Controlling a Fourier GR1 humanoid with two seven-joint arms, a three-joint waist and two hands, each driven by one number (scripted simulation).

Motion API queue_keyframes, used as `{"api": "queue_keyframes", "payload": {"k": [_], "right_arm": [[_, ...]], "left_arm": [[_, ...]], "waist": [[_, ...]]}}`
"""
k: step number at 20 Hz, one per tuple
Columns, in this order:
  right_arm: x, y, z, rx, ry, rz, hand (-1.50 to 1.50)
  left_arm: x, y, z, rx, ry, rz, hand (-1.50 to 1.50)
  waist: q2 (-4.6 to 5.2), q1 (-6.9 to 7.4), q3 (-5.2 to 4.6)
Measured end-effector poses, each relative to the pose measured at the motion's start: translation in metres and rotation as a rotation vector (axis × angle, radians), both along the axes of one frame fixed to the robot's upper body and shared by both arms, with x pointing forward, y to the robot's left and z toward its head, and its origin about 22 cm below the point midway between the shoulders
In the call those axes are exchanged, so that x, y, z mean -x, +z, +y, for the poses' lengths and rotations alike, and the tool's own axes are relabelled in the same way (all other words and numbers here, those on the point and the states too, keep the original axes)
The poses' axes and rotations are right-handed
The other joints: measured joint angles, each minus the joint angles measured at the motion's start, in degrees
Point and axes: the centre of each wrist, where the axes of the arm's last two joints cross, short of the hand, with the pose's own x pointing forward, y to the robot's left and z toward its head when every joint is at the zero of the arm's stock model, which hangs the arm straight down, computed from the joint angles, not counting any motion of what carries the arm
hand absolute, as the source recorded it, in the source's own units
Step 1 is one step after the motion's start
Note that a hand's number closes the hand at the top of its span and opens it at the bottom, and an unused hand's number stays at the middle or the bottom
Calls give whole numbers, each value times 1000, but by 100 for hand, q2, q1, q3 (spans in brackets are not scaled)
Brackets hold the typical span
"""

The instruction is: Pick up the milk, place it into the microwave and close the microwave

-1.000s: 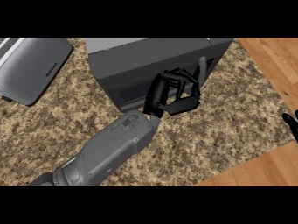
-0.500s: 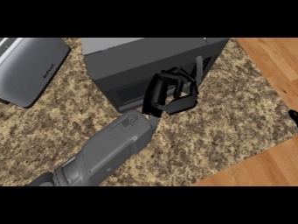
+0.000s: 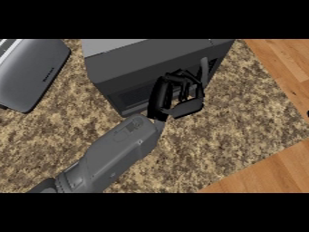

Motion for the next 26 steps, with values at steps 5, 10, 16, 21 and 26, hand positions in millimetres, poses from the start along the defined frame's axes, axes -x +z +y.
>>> {"api": "queue_keyframes", "payload": {"k": [5, 10, 16, 21, 26], "right_arm": [[0, 4, -2, 3, 9, 4, -150], [-1, 10, -4, 5, 8, -1, -150], [-3, 16, -6, 4, 24, -1, -150], [-4, 21, -4, 8, 76, -5, -150], [-5, 24, -3, 9, 121, 4, -150]], "left_arm": [[-1, -1, 0, 10, 7, -11, 150], [-1, -3, 0, 15, 7, -18, 150], [-1, -3, 0, 21, 1, -32, 150], [-2, -4, -1, 22, 0, -40, 150], [-2, -4, -2, 28, 1, -44, 150]], "waist": [[5, -40, 4], [1, -44, 8], [11, -32, 12], [17, -23, 15], [19, -29, 17]]}}
